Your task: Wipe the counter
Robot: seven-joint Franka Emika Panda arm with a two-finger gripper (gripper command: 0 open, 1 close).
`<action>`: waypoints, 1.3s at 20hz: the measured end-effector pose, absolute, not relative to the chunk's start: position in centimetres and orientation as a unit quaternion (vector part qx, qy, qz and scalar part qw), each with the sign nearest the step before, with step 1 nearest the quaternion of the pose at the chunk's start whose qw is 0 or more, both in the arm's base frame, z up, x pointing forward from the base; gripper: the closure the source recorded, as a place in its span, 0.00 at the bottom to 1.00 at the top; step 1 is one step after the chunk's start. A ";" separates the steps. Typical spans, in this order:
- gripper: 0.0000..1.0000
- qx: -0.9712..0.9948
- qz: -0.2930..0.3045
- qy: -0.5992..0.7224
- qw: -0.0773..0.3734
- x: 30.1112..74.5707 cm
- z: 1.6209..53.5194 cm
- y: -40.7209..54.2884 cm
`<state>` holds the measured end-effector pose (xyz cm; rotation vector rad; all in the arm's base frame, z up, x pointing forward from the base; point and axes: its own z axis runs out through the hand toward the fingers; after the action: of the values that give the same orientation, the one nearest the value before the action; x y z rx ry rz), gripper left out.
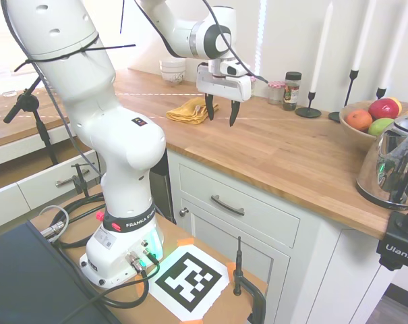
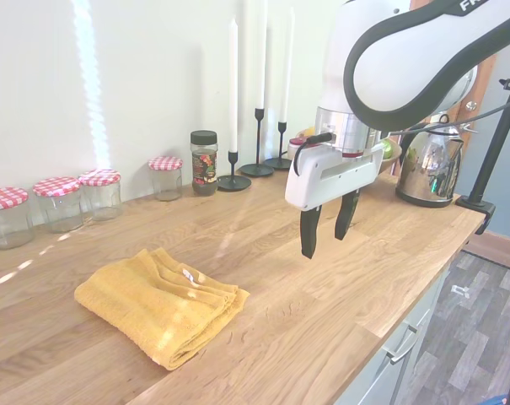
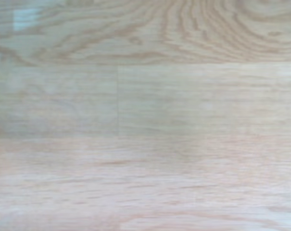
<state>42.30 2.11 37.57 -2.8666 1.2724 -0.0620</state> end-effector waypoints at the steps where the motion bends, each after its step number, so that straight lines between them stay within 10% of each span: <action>1: 0.00 -0.914 -0.019 0.406 0.002 42.3 37.5 2.1; 26: 0.00 -0.927 -0.049 0.371 0.004 48.9 42.1 18.2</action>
<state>48.93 18.15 42.07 -2.9063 1.1634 -0.1541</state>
